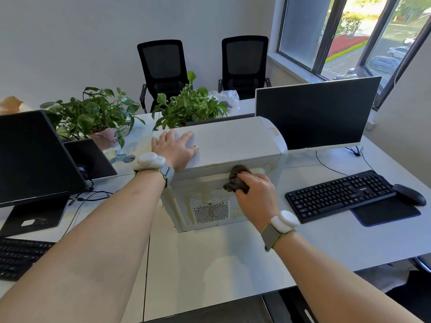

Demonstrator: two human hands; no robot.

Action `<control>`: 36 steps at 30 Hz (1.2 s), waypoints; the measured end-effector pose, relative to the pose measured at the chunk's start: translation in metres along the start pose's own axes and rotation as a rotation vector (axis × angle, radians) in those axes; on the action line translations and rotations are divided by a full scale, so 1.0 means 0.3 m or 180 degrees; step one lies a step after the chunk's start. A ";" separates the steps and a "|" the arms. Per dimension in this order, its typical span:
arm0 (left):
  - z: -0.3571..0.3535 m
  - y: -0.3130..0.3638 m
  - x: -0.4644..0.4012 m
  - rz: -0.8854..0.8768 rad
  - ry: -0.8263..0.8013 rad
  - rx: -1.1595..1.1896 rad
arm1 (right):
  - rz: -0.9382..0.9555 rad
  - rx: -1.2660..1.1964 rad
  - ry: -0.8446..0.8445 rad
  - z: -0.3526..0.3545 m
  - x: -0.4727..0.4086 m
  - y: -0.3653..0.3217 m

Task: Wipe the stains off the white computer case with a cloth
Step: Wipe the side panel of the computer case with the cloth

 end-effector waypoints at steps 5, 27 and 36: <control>-0.002 -0.001 -0.004 -0.0013 0.0010 -0.0006 | -0.0194 -0.0094 0.0326 0.029 -0.016 0.014; 0.004 0.001 0.002 0.0012 -0.0040 0.0118 | 0.1441 0.0586 0.0257 -0.012 -0.102 -0.278; 0.004 0.002 0.005 0.0030 -0.0025 0.0081 | 0.0541 0.1319 0.0032 0.116 -0.181 0.005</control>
Point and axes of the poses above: each hand's wrist, its own x-axis away from the middle knuckle, its own z-axis out of the back of the hand, y = z × x, the point moved 5 cm from there along -x, towards the middle knuckle, and after that the axes turned 9 degrees about x, right-handed, at the moved point
